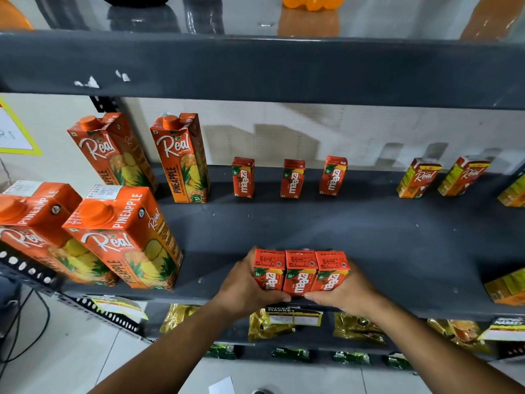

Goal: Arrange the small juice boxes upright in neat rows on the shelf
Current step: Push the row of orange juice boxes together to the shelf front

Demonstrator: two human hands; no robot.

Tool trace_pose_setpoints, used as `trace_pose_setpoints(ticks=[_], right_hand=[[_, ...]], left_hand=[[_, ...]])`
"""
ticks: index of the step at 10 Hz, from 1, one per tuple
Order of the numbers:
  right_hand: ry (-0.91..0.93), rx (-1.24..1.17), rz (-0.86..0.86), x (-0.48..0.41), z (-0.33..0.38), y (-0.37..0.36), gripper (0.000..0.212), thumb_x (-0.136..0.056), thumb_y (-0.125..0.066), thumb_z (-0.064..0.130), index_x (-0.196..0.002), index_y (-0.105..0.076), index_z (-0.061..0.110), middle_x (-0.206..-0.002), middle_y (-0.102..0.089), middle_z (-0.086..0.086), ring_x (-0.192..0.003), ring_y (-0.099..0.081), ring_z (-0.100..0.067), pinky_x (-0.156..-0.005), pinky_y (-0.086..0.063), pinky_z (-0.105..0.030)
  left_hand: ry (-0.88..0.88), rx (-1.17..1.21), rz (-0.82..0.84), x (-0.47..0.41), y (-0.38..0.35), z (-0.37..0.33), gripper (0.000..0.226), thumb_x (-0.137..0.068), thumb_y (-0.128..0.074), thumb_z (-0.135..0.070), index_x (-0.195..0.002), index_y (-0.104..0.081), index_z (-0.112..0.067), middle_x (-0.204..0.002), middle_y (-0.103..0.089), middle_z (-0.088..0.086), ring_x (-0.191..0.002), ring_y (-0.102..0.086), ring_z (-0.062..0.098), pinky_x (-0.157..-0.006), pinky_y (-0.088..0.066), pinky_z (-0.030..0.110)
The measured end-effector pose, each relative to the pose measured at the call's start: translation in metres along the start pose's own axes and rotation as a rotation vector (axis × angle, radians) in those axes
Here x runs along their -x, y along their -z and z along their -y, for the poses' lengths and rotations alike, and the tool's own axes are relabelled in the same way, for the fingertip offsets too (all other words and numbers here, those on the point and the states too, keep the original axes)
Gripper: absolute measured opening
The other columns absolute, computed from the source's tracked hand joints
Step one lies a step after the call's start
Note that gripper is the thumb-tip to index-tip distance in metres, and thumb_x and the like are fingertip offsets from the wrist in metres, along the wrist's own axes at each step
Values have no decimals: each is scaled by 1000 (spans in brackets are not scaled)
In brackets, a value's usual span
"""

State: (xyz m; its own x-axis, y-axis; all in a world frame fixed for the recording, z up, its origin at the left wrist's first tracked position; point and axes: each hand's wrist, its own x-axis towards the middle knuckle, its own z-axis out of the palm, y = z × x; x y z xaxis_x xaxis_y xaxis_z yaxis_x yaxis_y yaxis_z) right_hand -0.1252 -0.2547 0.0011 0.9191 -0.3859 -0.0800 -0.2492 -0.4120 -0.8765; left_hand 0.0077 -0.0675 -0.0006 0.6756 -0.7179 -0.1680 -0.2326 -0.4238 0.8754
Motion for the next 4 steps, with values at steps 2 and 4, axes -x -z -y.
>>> trace_pose_setpoints(ticks=[2,4], right_hand=[[-39,65,-3,0,-3,1,50,-53,-93,14,-88,-65,34,-85,-73,11,-79,-70,-1,-79,-58,-31],[-15,-2,69,10,11,7,95,-53,-92,9,-124,-43,49,-114,-65,10,-99,-66,-4,-90,-55,-38]], left_hand=[[-21,-9,9,0,2,-1,71,-49,-96,-24,-98,-47,-40,-94,-70,-13,-89,-64,-3,-85,-52,29],[-132,121,35,13,6,-13,99,-44,-97,-26,-122,-37,-36,-117,-59,-5,-107,-60,4,-96,-50,41]])
